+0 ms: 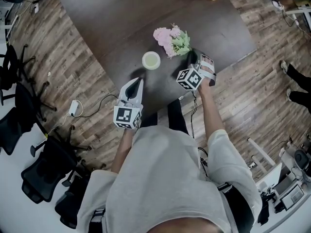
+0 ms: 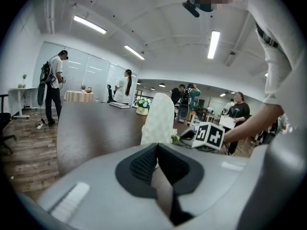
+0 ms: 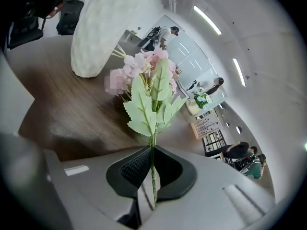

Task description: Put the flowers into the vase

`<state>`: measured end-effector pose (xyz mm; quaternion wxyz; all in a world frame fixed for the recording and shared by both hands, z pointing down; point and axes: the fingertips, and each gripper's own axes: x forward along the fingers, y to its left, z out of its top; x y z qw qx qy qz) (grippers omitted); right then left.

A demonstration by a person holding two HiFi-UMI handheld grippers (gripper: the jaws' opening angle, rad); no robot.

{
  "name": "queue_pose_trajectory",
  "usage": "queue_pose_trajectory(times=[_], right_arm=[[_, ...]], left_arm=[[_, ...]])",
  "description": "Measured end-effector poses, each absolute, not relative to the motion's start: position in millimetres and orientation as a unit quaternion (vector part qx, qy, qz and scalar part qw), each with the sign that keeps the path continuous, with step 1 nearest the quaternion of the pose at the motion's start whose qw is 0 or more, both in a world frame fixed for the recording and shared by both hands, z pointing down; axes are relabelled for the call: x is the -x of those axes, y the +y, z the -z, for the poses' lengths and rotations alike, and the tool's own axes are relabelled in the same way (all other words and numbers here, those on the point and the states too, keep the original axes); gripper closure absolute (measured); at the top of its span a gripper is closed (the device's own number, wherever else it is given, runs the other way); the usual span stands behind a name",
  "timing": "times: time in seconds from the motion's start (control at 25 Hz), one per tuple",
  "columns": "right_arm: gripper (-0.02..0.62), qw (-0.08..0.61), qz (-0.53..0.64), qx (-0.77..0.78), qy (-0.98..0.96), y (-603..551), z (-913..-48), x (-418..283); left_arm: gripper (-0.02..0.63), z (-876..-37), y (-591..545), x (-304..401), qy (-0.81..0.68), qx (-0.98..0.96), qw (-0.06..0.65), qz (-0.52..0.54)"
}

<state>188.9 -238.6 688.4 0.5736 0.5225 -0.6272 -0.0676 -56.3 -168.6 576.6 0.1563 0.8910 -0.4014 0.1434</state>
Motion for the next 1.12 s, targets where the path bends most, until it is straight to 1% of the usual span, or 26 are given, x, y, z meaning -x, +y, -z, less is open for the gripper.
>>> queue_pose_trajectory(times=[0.2, 0.32, 0.4, 0.56, 0.68, 0.76, 0.84, 1.12], right_arm=[[0.577, 0.519, 0.046, -0.563, -0.642, -242.9, -664.0, -191.4], [0.577, 0.460, 0.015, -0.598, -0.656, -247.4, -642.7, -194.5], [0.577, 0.390, -0.028, -0.626, -0.675, -250.6, -625.1, -195.3], [0.577, 0.221, -0.117, -0.660, -0.708, -256.9, -583.1, -194.0], [0.577, 0.096, -0.164, -0.645, -0.740, -266.6, -553.2, -177.9], [0.577, 0.035, -0.180, -0.627, -0.757, -272.1, -536.4, -162.1], [0.577, 0.008, -0.178, -0.611, -0.771, -274.2, -521.4, -148.8], [0.577, -0.046, -0.154, -0.557, -0.815, -266.4, -468.0, -111.0]], left_arm=[[0.596, -576.8, -168.5, 50.6, -0.398, -0.893, 0.154, -0.143], [0.596, -575.0, -169.0, 46.3, -0.396, -0.895, 0.152, -0.140], [0.596, -573.0, -168.2, 43.9, -0.396, -0.895, 0.151, -0.138], [0.596, -567.8, -164.8, 38.2, -0.396, -0.896, 0.149, -0.136], [0.596, -567.9, -165.6, 43.1, -0.401, -0.894, 0.148, -0.133], [0.597, -568.1, -166.8, 50.7, -0.405, -0.893, 0.148, -0.129], [0.597, -566.4, -165.9, 54.3, -0.409, -0.891, 0.148, -0.127], [0.597, -561.8, -151.3, 55.8, -0.424, -0.886, 0.145, -0.121]])
